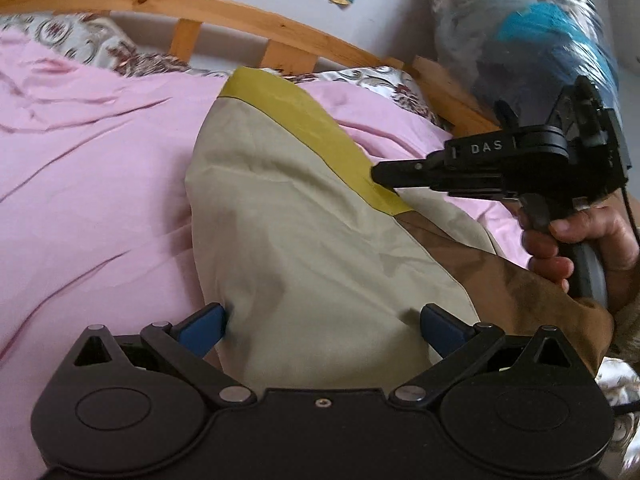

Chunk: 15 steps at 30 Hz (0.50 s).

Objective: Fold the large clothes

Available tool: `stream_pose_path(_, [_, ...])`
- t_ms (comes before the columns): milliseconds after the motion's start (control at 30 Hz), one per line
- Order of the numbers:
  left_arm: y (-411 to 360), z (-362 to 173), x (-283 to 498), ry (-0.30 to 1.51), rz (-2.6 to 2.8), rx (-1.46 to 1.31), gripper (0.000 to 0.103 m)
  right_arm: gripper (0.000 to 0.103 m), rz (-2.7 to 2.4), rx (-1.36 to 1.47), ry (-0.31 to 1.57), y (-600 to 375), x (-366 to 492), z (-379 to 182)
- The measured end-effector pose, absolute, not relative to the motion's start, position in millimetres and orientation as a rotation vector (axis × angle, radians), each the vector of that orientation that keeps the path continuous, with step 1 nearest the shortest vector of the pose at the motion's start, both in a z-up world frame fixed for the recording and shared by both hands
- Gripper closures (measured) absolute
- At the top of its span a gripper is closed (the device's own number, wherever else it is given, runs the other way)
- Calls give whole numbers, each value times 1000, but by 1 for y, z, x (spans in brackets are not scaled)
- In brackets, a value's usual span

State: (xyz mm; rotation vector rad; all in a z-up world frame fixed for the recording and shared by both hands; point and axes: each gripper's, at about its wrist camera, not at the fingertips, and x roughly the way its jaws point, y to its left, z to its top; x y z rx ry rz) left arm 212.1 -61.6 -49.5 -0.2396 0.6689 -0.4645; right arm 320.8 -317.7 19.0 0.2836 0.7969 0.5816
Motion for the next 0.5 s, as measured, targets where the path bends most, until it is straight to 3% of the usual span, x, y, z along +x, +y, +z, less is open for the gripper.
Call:
stream_pose_path(233, [-93, -43, 203, 655, -525, -32, 1, 102, 434, 224, 719, -351, 272, 21])
stream_pose_path(400, [-107, -47, 203, 661, -455, 5, 1, 103, 270, 58, 747, -349, 264, -29])
stream_pose_path(500, [-106, -49, 202, 657, -450, 15, 1, 103, 279, 156, 737, -357, 267, -50])
